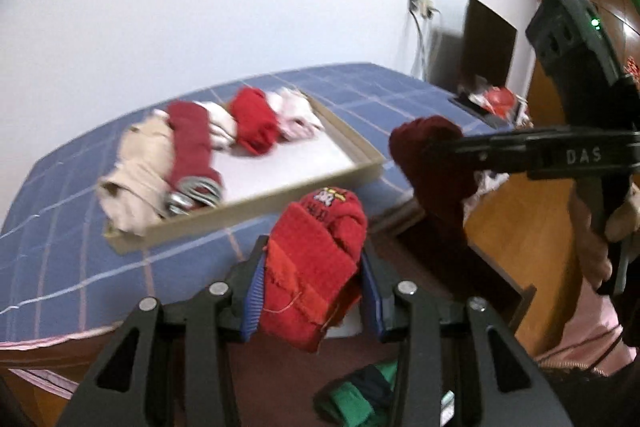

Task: Take underwear out of drawer
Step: 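Carry both socks up into the tray and open both tools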

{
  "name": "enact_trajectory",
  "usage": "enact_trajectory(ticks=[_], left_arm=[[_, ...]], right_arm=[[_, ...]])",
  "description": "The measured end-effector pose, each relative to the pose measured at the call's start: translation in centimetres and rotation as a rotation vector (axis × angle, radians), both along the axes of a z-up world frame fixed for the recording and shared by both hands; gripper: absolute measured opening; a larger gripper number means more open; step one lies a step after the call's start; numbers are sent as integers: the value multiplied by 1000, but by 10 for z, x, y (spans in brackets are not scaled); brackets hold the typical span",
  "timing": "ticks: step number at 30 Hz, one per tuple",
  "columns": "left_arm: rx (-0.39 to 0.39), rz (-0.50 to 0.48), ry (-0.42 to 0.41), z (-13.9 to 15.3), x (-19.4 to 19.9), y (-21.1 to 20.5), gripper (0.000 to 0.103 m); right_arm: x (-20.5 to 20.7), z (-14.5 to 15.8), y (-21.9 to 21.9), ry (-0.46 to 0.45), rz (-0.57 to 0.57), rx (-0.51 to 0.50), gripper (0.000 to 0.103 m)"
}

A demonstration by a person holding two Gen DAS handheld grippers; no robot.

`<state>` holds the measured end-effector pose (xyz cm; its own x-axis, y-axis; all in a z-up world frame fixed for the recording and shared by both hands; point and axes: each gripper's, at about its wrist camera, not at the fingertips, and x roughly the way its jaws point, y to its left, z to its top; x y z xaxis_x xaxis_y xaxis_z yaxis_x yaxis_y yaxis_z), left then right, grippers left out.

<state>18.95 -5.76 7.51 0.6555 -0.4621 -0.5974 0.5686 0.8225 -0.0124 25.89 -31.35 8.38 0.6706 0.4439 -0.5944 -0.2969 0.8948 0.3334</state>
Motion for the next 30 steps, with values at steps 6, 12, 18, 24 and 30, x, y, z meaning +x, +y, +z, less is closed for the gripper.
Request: enact_trajectory(ticks=[6,12,18,24,30], left_arm=[[-32,89,-37,18,24,12,41],[-31,156,-50,22,60,6,41],[-6,202,-39,17,91,-10,41],[-10,225,17,2,113,-20,41],[7,221,45,-8,126,-30,41]], right_arm=[[38,13,18,-10,-33,81,34],[77,10,14,4,-141,121,34],[104,2,18,3,-194,62,34],[130,-14,17,32,-206,5,34],[145,-27,16,56,-222,-31,34]])
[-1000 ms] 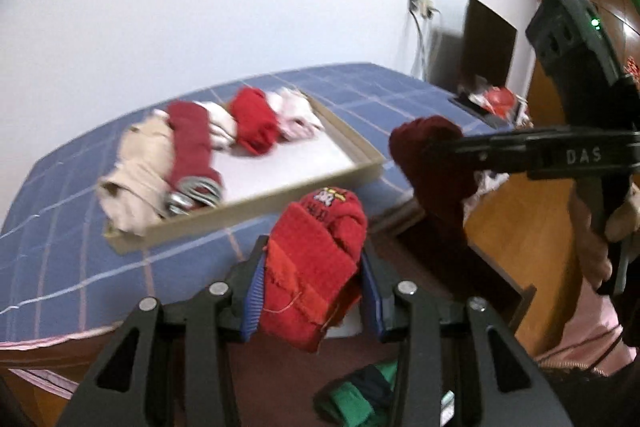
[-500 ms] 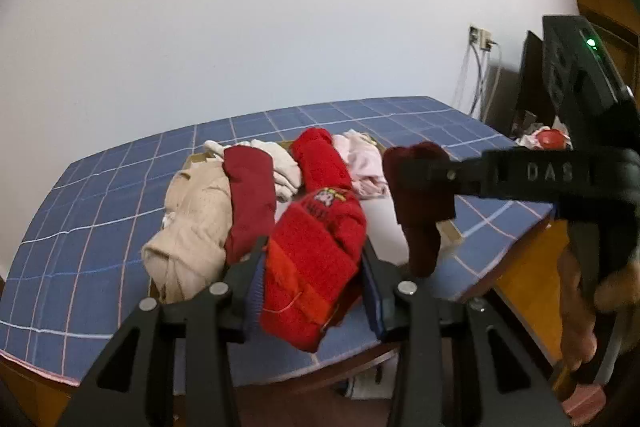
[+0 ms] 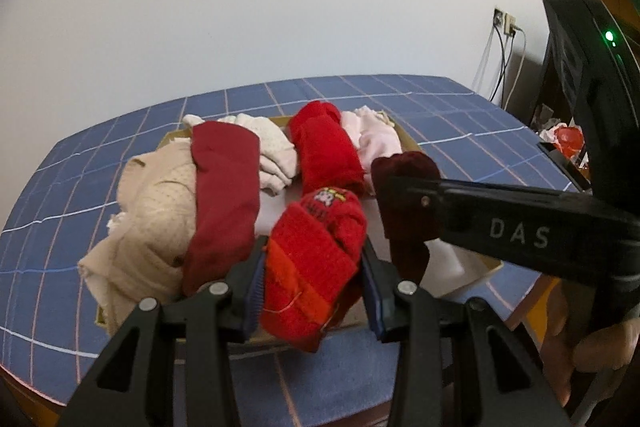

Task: Take underwear out of drawer
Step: 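Carry both socks up into the tray and open both tools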

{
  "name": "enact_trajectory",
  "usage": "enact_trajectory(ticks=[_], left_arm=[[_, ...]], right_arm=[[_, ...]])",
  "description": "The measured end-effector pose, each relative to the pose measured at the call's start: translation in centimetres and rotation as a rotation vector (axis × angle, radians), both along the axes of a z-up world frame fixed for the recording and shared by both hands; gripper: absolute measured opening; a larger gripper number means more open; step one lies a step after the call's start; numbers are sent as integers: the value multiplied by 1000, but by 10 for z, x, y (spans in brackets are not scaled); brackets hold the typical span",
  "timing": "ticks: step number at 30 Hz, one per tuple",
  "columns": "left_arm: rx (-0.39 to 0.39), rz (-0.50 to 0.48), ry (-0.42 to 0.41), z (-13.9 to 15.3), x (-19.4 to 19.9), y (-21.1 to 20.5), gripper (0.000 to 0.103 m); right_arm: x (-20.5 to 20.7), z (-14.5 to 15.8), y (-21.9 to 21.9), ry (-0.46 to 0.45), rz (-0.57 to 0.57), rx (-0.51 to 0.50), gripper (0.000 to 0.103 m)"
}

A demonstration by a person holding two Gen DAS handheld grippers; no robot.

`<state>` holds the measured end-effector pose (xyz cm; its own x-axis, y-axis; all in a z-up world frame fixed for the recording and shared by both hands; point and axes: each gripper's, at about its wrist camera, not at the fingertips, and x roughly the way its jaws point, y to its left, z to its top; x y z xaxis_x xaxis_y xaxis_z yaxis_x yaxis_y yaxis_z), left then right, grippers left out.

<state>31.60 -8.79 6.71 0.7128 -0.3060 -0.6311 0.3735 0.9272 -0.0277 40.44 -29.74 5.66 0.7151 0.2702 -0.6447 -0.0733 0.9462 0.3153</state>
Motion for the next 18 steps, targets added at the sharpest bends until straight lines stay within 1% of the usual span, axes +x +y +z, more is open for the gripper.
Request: enact_trajectory(ticks=[6,12,18], left_arm=[[0,15,38,-10,17,-1,41],[8,17,69,-23,30,-5,41],[18,27,66,-28,37,-7,41]], right_arm=[[16,-13,4,32,1,-11,34],[28,-18,12,41,14,-29,34],[36,-24,18,52,27,-45,35]])
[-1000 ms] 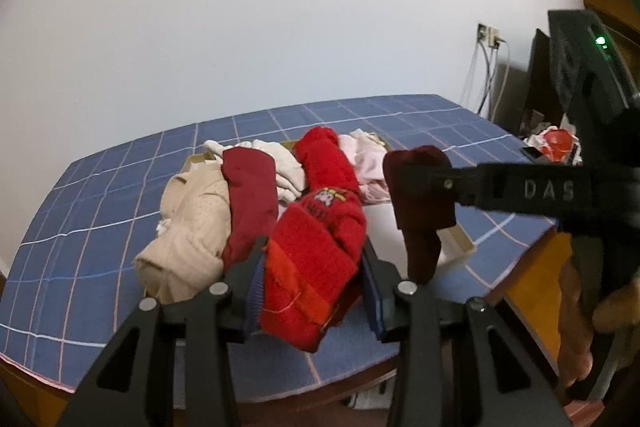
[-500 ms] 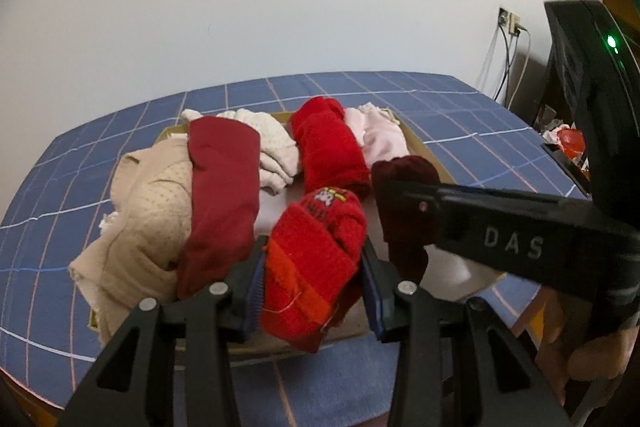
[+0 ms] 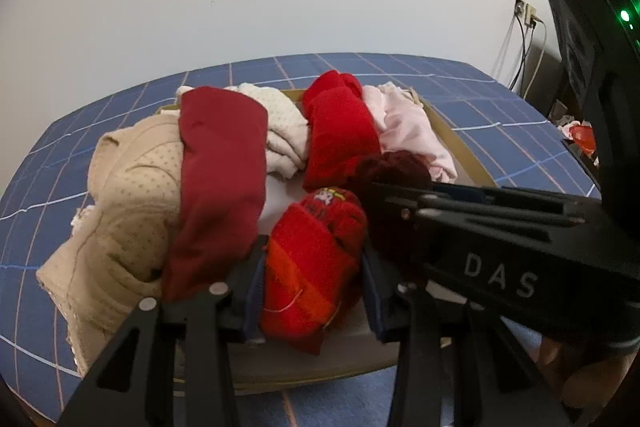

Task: Take underwear out of drawer
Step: 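Carry both socks up into the tray and open both tools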

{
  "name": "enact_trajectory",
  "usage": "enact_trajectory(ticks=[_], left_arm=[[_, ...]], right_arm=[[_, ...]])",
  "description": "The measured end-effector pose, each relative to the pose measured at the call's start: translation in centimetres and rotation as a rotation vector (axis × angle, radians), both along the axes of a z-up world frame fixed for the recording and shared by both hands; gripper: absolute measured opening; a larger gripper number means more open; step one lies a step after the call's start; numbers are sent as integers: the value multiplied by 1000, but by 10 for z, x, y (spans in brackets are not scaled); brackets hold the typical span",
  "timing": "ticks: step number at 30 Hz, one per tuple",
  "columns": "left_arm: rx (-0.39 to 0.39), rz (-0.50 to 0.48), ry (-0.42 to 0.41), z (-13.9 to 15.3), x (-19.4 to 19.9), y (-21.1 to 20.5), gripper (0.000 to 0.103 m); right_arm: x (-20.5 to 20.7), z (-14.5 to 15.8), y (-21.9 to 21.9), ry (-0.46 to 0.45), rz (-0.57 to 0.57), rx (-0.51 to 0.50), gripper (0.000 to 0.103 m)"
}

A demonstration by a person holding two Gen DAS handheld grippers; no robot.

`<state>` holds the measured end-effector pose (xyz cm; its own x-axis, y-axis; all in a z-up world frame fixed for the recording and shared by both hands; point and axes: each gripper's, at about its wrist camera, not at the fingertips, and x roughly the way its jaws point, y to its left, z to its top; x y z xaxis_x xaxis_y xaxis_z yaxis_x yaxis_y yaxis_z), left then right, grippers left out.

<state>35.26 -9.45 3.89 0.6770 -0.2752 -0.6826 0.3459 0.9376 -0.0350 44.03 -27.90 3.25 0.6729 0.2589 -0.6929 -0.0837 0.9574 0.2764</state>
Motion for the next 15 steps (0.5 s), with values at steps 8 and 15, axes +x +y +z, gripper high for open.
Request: enact_trajectory(ticks=[8,15], left_arm=[[18,31,-11,-10,9,-5,42],[6,48,2,-8,6,-9,51]], right_arm=[[11,-13,3,22,3,-2,35],[8,-15,6,-9,5,4,45]])
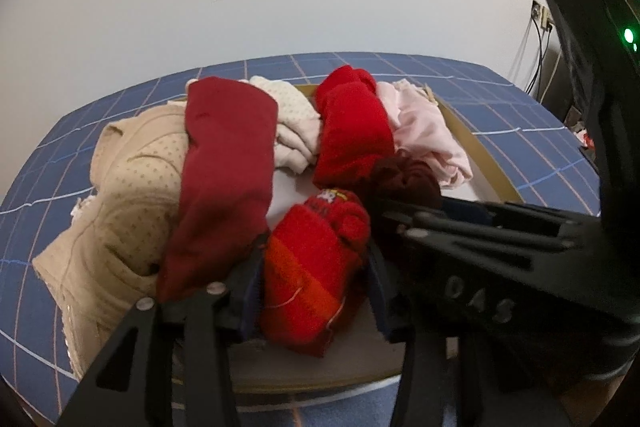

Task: Take underwear out of drawer
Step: 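Carry both socks up into the tray and open both tools, then move both open tools back down into the drawer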

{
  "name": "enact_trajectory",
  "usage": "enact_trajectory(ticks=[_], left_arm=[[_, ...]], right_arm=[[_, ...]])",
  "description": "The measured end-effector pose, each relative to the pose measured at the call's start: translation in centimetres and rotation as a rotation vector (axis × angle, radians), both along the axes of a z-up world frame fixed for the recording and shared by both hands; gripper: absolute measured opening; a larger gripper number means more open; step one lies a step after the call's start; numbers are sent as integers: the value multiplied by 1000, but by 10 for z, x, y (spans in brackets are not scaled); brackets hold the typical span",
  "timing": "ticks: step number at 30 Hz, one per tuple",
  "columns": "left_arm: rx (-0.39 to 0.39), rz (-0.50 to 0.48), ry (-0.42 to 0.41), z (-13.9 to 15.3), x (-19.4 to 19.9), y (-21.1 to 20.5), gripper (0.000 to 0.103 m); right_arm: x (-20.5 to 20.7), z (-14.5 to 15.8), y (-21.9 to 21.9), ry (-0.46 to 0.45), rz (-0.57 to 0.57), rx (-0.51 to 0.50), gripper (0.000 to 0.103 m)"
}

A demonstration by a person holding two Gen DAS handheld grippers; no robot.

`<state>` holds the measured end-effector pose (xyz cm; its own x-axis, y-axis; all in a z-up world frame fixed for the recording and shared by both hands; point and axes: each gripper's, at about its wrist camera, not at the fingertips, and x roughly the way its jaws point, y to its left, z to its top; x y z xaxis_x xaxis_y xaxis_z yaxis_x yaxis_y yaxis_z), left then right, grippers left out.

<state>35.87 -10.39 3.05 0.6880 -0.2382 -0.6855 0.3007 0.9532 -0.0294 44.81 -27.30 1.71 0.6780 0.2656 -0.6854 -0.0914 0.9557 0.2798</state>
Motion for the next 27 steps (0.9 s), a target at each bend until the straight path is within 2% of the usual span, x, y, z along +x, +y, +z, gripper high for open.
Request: enact_trajectory(ticks=[2,4,6,7,9,11,15,18,27], left_arm=[[-2,12,8,3,-3,0,52],[-6,15,12,5,-7,1,58],[-32,10,8,10,-13,3,73],[-35,12,0,13,-17,4,78],[-8,37,-44,21,-28,4,95],[41,77,-110,31,-41,3,103],[76,113,-178,45,-60,7,103],[54,119,-177,48,-70,12,103],[53,97,-142,35,-101,13,103]], right_arm=[[-2,-1,1,-15,10,-10,53],[-3,-1,-4,-1,12,21,54],[-9,2,-13,-10,8,80,54],[-13,6,-16,-23,8,103,54],[-21,13,-20,-54,12,125,60],[-35,23,-23,-101,21,153,69],[-62,37,-29,-161,10,203,69],[-84,42,-37,-179,1,243,69],[-130,39,-41,-188,11,205,69]])
